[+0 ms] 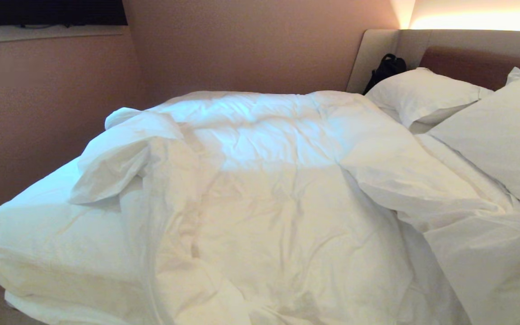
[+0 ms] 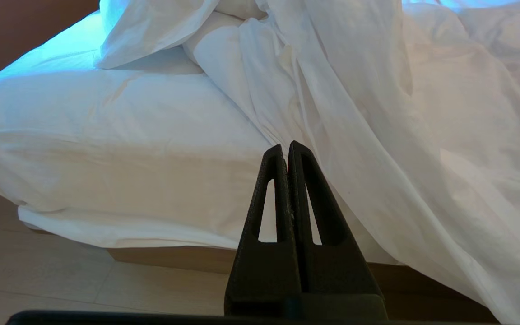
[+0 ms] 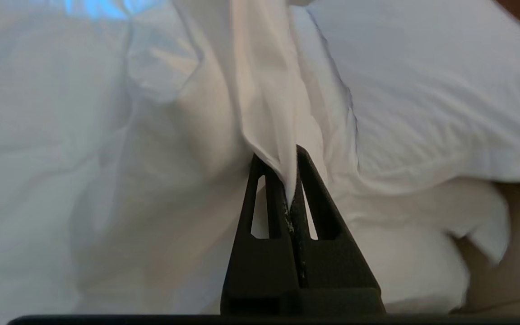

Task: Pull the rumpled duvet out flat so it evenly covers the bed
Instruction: Flatten the corners of the folded blanket

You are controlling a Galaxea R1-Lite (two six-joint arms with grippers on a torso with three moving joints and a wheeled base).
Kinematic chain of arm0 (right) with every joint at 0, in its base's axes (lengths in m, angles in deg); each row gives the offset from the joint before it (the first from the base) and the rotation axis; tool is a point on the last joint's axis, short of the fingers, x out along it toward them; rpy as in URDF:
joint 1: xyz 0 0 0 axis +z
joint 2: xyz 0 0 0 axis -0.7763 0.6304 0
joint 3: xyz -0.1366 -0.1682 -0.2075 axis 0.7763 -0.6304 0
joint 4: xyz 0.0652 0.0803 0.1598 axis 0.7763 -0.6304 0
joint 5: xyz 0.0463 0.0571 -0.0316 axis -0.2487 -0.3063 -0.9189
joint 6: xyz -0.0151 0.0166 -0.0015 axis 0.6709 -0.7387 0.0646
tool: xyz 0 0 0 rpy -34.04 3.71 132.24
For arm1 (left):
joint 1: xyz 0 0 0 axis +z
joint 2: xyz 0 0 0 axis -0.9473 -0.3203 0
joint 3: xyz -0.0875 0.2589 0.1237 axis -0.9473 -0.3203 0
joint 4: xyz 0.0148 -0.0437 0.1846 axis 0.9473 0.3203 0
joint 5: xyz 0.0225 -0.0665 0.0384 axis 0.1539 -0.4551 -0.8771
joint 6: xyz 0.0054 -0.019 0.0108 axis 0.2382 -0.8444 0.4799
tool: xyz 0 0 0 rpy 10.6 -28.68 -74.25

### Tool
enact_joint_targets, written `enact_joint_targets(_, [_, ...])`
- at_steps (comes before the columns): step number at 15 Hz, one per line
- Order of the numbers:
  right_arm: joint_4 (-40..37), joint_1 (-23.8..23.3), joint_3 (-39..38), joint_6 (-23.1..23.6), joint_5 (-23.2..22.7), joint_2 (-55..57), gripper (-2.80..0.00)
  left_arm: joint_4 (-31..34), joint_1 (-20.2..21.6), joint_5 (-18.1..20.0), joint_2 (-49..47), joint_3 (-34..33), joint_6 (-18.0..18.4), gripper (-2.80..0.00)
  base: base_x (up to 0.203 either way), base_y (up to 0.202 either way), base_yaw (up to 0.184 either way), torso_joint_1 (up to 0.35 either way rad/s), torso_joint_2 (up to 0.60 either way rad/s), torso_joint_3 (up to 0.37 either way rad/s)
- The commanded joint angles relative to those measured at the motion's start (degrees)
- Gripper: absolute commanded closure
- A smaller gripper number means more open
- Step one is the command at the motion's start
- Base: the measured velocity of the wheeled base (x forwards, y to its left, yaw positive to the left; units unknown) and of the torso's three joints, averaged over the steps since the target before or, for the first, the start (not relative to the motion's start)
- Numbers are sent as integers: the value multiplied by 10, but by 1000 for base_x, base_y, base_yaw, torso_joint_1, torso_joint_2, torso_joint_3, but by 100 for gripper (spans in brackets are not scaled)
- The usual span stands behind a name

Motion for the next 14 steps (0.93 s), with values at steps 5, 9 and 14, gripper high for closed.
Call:
enact_joint_targets(5, [0,-114,-52,-116,25,-34,0,0,0,0,0,0,0,0,0,0,0,0,0,0])
enact_joint_targets(9, [-1,-177,-85,-115,33,-104,0,0,0,0,0,0,0,0,0,0,0,0,0,0])
enact_joint_targets(14, [-11,-240,-124,-113,43,-180,0,0,0,0,0,0,0,0,0,0,0,0,0,0])
